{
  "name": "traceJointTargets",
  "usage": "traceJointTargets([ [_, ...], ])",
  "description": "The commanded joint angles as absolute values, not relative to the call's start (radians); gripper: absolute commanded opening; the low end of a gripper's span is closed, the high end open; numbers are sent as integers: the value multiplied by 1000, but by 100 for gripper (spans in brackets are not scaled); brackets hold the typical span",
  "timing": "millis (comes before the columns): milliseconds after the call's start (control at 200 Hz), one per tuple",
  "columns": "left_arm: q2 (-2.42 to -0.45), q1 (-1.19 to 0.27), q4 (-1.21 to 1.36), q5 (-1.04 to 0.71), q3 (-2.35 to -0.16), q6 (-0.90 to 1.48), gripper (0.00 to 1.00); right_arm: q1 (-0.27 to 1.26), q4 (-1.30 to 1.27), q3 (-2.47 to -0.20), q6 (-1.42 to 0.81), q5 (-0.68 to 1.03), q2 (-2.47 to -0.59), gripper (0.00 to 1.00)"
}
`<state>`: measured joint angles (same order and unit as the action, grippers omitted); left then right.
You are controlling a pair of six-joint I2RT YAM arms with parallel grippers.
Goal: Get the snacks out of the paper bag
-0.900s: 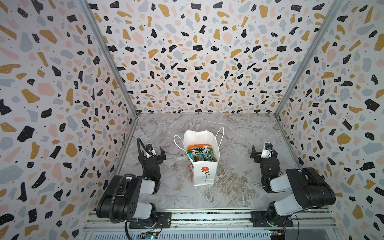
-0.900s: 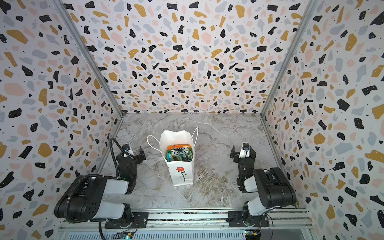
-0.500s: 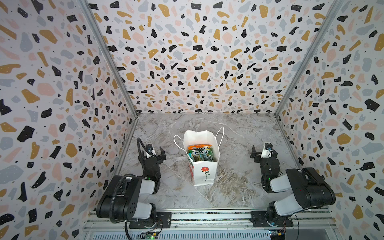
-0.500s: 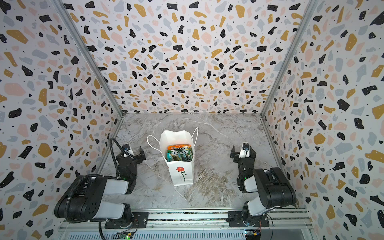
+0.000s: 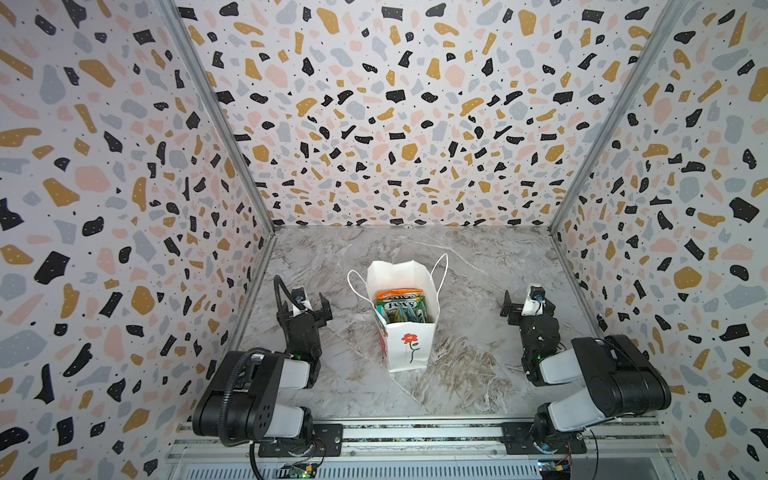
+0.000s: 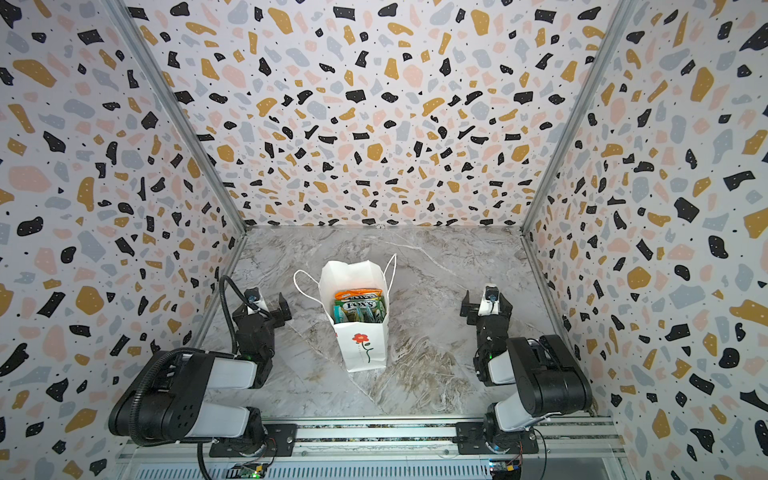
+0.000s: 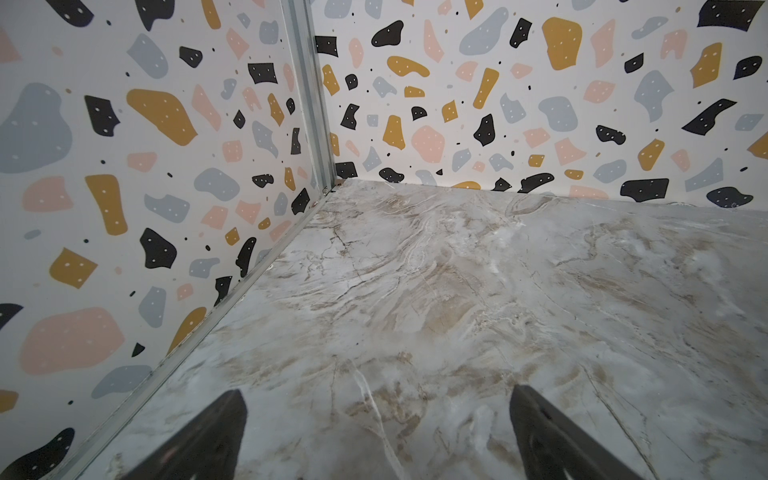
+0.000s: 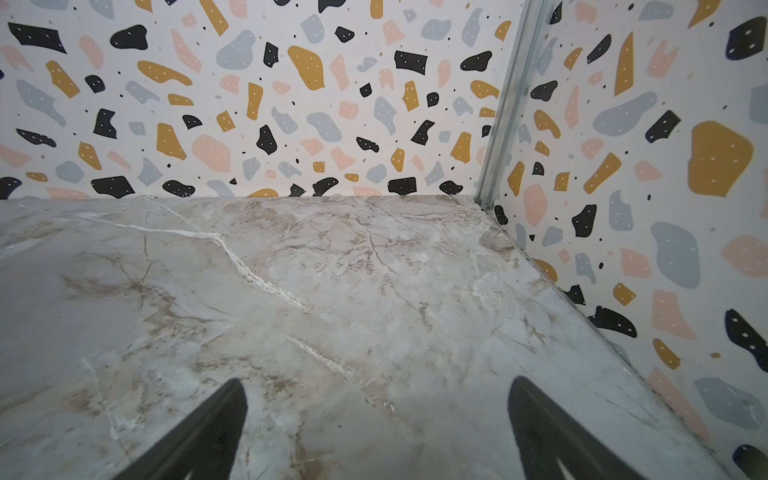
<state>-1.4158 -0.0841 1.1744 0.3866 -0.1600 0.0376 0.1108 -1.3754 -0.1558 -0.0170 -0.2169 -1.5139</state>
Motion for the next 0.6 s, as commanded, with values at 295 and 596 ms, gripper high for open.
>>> traceJointTargets([
  [295, -1154, -80, 694, 718, -330, 256, 100, 116, -1067, -248, -29, -286, -1311, 99],
  [596, -997, -79, 86, 639, -679, 518, 100, 118, -537, -462, -219, -215, -1148, 99],
])
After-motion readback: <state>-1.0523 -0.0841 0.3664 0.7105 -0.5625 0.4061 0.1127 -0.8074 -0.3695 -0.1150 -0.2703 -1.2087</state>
